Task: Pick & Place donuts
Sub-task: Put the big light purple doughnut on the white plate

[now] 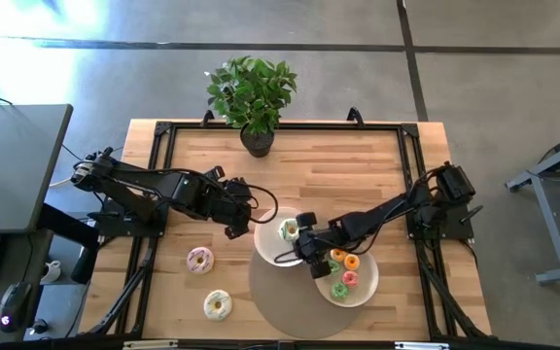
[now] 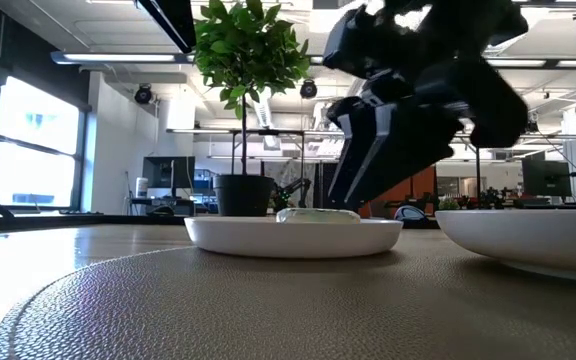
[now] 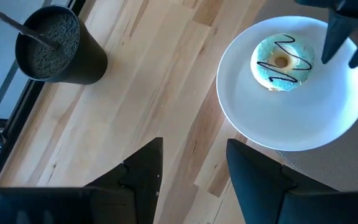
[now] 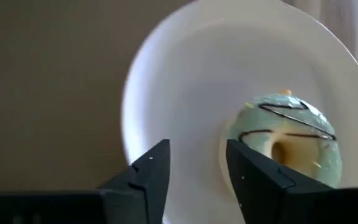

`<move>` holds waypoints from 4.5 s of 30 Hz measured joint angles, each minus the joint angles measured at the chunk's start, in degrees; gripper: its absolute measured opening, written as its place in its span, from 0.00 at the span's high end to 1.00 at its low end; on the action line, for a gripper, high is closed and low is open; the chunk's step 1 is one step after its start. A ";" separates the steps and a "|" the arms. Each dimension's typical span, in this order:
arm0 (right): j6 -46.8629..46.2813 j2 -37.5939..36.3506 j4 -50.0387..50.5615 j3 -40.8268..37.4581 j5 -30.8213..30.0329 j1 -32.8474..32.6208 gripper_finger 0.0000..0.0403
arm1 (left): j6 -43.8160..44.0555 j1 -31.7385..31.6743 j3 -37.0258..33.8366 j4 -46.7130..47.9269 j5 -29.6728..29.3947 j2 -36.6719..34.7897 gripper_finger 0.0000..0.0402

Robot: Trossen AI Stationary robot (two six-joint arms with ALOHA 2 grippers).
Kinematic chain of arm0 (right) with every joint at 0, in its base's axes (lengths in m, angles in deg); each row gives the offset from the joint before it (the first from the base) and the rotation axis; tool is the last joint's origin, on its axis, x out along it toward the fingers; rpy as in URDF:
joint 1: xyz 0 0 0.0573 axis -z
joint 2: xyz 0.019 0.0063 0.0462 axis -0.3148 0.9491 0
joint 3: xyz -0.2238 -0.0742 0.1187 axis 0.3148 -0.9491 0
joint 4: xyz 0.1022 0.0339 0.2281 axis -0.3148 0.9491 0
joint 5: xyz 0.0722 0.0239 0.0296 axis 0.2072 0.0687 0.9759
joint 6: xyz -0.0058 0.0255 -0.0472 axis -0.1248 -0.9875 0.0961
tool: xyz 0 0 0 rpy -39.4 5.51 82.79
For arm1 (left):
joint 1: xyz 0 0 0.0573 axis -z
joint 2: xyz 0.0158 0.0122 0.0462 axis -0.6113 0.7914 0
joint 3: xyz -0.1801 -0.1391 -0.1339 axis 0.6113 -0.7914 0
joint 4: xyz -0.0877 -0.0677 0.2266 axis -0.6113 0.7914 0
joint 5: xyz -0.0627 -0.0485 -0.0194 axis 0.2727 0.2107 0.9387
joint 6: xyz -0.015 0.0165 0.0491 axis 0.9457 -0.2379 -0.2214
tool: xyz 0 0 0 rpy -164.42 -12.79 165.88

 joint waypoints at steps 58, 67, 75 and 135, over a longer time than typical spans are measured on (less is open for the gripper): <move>0.76 -3.99 5.50 2.82 -4.66 -1.11 0.58 | 45.26 25.03 -38.40 -32.23 16.52 0.33 0.81; 0.76 -3.99 5.37 2.82 -4.66 -1.11 0.58 | 41.92 24.98 -38.40 -31.25 15.54 0.33 0.98; 0.76 -3.99 5.37 2.82 -4.66 -1.11 0.58 | 40.59 25.00 -38.19 -31.56 14.47 0.33 1.00; 3.63 -4.33 5.23 2.80 -5.29 -1.06 0.58 | 20.70 13.89 -30.83 -34.69 12.94 4.16 0.98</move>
